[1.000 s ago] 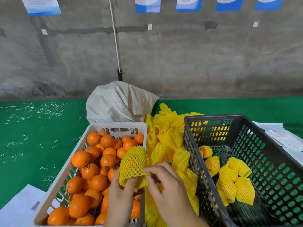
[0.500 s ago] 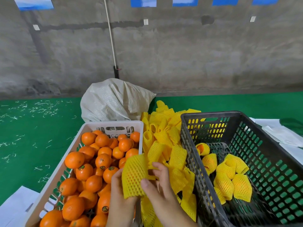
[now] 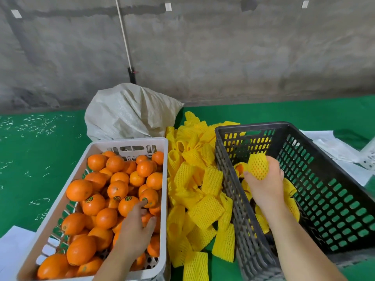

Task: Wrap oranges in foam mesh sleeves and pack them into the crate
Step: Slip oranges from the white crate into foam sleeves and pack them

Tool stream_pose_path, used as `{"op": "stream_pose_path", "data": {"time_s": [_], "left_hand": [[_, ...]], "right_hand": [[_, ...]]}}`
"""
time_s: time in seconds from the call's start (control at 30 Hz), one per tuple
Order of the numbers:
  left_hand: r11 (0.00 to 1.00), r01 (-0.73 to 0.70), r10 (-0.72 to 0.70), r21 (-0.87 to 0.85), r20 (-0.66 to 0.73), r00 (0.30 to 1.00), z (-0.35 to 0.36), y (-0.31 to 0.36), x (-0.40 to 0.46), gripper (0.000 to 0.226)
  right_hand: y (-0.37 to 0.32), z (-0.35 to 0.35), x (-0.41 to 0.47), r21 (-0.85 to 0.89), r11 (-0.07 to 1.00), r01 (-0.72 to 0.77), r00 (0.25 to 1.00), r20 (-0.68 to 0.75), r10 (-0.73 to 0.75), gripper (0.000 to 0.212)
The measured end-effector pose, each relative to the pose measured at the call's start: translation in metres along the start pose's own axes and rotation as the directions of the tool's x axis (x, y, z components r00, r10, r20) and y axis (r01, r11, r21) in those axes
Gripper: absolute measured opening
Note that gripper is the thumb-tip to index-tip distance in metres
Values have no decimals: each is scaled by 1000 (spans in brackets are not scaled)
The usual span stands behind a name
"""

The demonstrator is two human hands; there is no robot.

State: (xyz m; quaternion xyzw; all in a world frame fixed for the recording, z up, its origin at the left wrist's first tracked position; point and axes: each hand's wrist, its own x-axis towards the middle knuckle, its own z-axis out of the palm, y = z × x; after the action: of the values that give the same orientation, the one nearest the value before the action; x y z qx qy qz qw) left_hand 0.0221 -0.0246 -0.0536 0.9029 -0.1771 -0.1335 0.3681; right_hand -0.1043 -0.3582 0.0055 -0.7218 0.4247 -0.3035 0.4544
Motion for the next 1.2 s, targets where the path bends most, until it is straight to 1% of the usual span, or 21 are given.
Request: {"op": "stream_pose_path", "data": {"time_s": [0.03,0.07,0.1,0.17,0.2,0.27,0.33,0.37,0.43,0.47,0.53,0.57,0.63,0.7,0.73,0.77,0.83,0.9,0.97,1.1,1.2], "left_hand": [[978,15,-32,210,77,996,3,-6,3,49],[909,-3,-76,417,171,982,7,-8,4,49],[831,-39,-125,556,254,959,12,-7,4,48],[700,-130,-216,702,382,898,22,-4,1,46],[639,-182,-259,748,432,864,26,-2,2,48],[565,-205,-357,799,461,813,30,2,5,53],[529,-239,-362,814,471,804,28,0,10,59],[514,-271,-339,814,483,807,27,-2,11,61],[488,-305,-317,818,492,811,27,-3,10,64],[481,-308,-323,821,493,808,28,-3,9,63],[481,-318,-350,817,512,784,31,-1,8,61],[486,-323,-358,812,522,774,31,0,7,59],[493,-320,-350,809,521,779,33,0,8,60],[469,-335,-344,817,519,783,33,-1,8,69],[459,-339,-354,821,519,778,33,-2,9,71],[451,-343,-360,824,519,775,33,-2,10,72],[442,-367,-341,819,531,776,32,2,12,76],[436,-381,-331,816,538,775,33,7,13,88],[424,-390,-318,817,538,781,33,9,13,91],[386,-432,-243,815,541,805,32,5,11,85],[422,-416,-242,805,543,804,35,4,10,78]], "right_hand": [[7,3,6,-46,997,-59,998,-3,59,79],[13,7,10,-93,989,-111,993,16,113,85],[17,10,11,-156,978,-136,989,44,145,91],[23,16,10,-260,961,-91,988,101,121,95],[25,17,10,-268,962,-49,988,129,86,93],[24,17,6,-232,973,1,980,195,46,87],[20,17,0,-304,946,116,962,271,-31,82],[18,18,-5,-404,886,227,947,304,-105,79],[12,23,-18,-572,688,447,891,354,-284,76],[8,29,-27,-610,597,521,853,380,-357,73],[5,49,-51,-620,487,615,789,468,-398,61],[6,60,-63,-609,481,631,775,526,-350,54],[14,77,-79,-611,541,578,774,620,-127,49],[26,84,-82,-674,557,486,734,660,159,53],[32,84,-83,-699,553,454,710,658,250,56],[38,84,-85,-709,559,430,703,651,286,57],[48,84,-92,-690,604,398,739,631,234,56],[53,84,-100,-643,660,389,792,599,117,54],[55,83,-107,-575,714,400,817,577,7,49],[53,85,-120,-238,897,373,830,518,-207,37],[44,88,-128,-80,932,353,851,442,-285,29]]}}
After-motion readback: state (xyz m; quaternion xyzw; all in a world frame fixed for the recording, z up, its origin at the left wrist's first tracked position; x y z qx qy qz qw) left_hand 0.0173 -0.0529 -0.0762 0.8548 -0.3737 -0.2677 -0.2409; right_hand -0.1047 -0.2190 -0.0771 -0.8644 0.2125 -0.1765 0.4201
